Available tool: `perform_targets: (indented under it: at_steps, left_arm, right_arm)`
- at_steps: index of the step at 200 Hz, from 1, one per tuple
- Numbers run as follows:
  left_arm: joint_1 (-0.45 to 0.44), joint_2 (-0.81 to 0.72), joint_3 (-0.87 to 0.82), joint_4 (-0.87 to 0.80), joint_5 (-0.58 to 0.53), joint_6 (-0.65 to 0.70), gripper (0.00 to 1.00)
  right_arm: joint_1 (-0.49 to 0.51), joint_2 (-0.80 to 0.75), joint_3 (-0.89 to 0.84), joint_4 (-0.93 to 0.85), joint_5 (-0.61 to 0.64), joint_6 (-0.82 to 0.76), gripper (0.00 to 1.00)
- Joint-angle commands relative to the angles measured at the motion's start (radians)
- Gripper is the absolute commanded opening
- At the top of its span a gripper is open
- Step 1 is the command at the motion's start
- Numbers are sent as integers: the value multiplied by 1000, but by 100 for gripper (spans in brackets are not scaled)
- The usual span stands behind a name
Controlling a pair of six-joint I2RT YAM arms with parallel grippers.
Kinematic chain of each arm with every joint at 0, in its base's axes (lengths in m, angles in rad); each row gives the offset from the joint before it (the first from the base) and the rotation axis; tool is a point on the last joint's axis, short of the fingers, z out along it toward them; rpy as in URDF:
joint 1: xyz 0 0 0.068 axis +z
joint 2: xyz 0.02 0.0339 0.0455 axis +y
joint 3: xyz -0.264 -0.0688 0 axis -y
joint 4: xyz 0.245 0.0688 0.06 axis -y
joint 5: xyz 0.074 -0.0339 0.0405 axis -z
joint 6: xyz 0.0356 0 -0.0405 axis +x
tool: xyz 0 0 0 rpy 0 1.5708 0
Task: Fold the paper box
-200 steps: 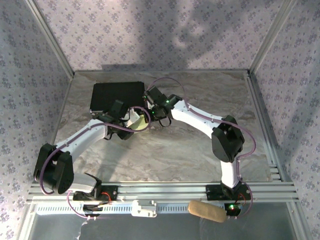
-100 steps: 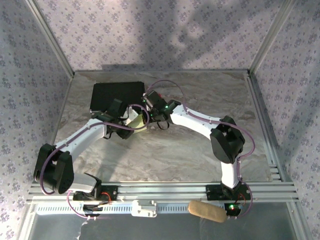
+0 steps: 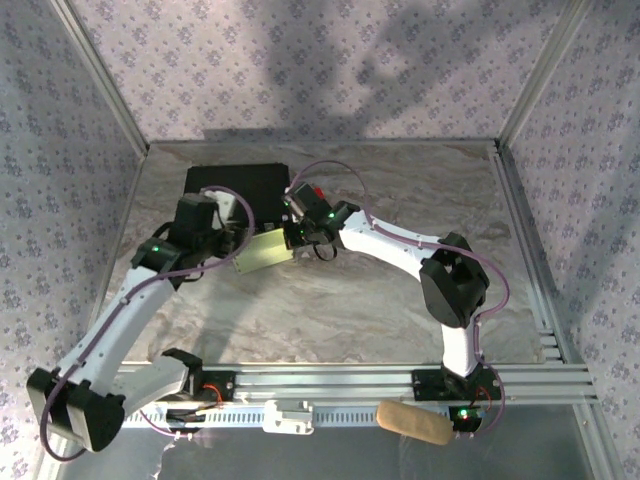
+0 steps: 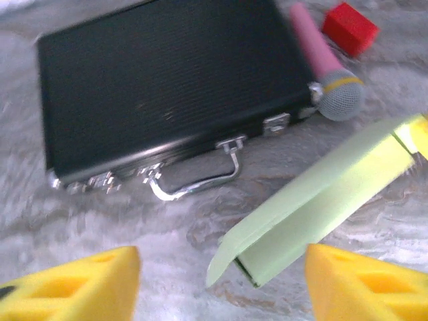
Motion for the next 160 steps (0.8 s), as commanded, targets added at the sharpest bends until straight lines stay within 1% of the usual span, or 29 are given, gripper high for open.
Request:
perform_targets:
  at_steps: [1,19,26,44,63,79,93,105,146,160]
  left_arm:
    - [73,5,25,-158,15,-186,56]
    - [140,45,19,-198,87,-202,50]
    - [161,58,13,-194,130,-199,48]
    - [176,84,4,-168,212,-188,44]
    - [178,96,9,-159,217,-183,44]
    - [176,95,2,-129,252,-179,43]
    - [176,110,8,-133,274,-174,39]
    - [175,117,6,-131,288,-163,37]
    - [159,132,-6,-121,324,-119,37]
    - [156,137,-10,-113,316,-108,37]
  right_arm:
    - [11,16,19,-79,13,23,0]
    - [11,16,25,-85,12,24,0]
    - [13,16,26,-87,11,22,0]
    - [12,17,32,-93,12,23,0]
    - [11,25,39,-103,9,21,0]
    - [10,26,42,-107,10,22,0]
    - [7,27,42,-107,11,23,0]
    - [8,26,43,-105,11,24,0]
    - [8,36,53,-110,7,26,0]
    - [7,38,55,-111,6,26,0]
